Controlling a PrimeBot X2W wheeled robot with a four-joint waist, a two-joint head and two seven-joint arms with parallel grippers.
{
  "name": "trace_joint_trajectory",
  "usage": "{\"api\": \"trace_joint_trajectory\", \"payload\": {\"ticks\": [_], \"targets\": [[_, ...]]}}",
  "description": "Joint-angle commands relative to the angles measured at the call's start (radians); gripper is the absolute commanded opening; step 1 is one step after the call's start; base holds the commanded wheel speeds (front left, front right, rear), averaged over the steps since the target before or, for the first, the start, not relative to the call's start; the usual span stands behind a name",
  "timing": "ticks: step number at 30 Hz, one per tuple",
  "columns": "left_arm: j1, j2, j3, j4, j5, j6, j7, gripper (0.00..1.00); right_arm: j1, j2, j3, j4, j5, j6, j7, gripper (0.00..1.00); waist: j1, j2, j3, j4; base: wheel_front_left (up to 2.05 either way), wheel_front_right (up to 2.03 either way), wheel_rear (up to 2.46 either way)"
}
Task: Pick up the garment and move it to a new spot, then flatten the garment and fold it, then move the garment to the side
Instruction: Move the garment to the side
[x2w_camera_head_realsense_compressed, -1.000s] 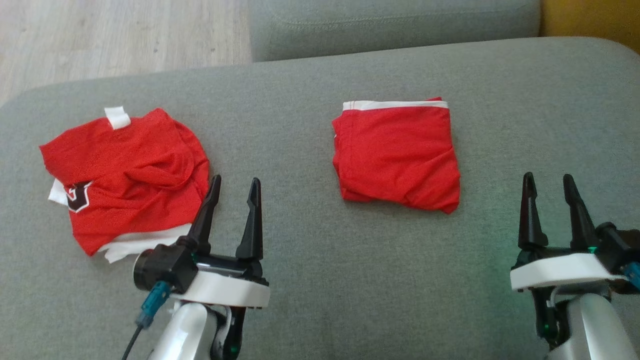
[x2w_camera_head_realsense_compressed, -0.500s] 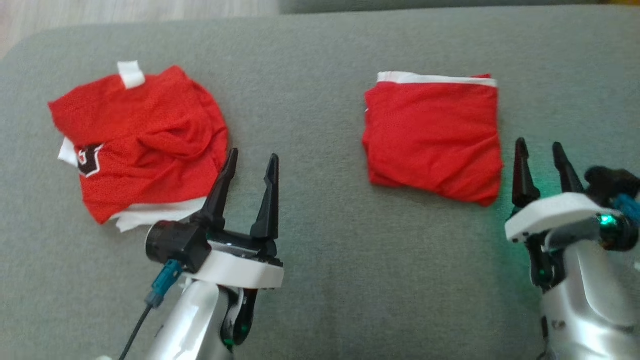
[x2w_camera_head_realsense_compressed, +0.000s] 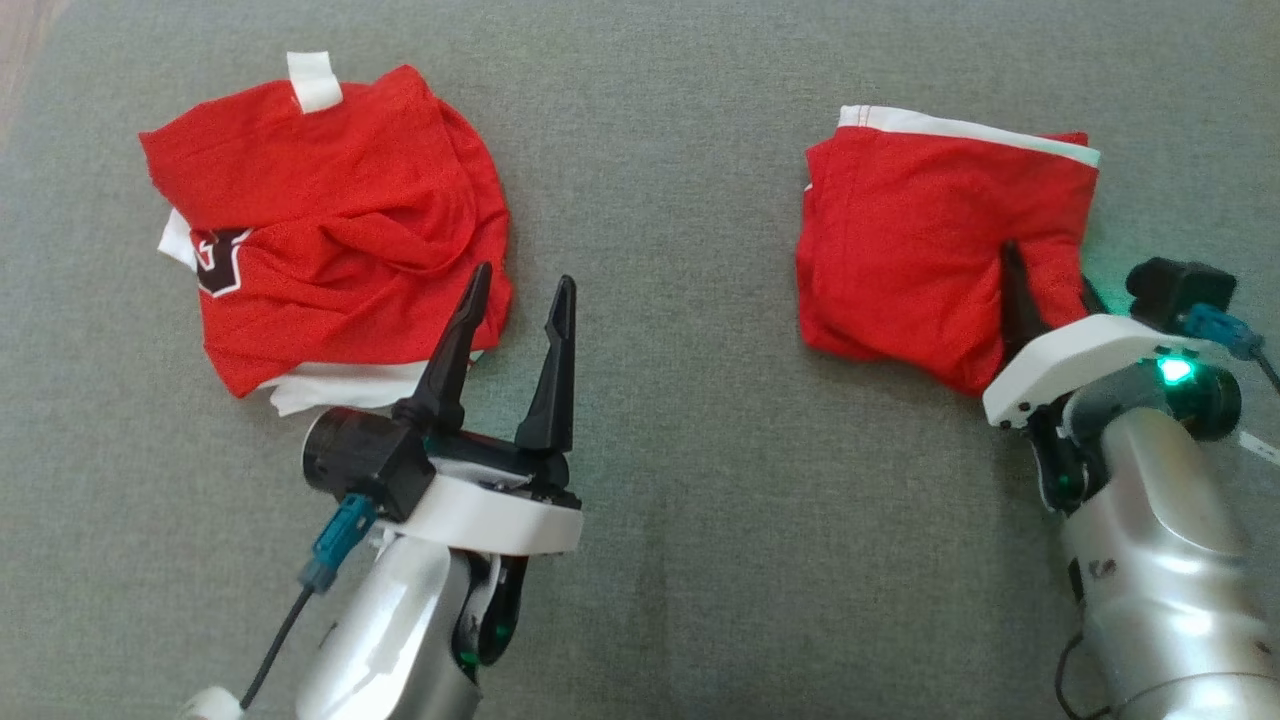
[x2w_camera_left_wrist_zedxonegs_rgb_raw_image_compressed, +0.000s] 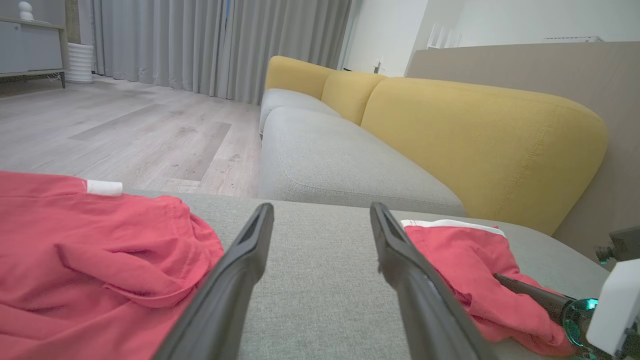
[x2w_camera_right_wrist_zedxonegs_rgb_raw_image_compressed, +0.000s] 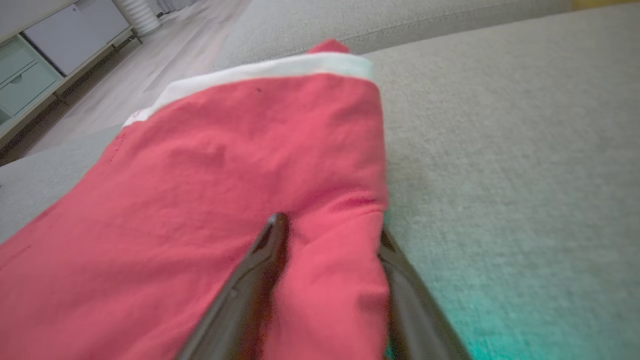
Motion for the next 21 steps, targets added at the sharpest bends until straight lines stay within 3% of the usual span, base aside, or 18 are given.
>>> {"api": "trace_joint_trajectory", "payload": {"ticks": [1,14,18,21], "targets": [[-0.031,0.004,0.019,-0.034,-0.003,0.007,-0.005,1.0,-0.005,0.005,0.037,0.002,-0.017,-0.001,-0.011,0.0,-0.0001,0.0,0.0,-0.001,0.0,0.0,0.0],[-0.054,0.004,-0.006,-0.045,-0.006,0.012,-0.005,1.0,-0.081,-0.125,0.164,0.028,-0.174,-0.001,-0.12,0.0,-0.0001,0.0,-0.049,-0.104,0.0,0.0,0.0],[-0.073,0.004,-0.026,-0.054,-0.016,0.014,-0.005,1.0,-0.084,-0.2,0.238,-0.003,-0.155,-0.001,-0.085,0.0,-0.0001,0.0,-0.053,-0.144,0.0,0.0,0.0],[-0.088,0.004,-0.043,-0.062,-0.023,0.017,-0.005,1.0,-0.077,-0.295,0.307,-0.032,-0.106,-0.001,-0.053,0.0,-0.0001,0.0,-0.042,-0.161,0.0,0.0,0.0]]}}
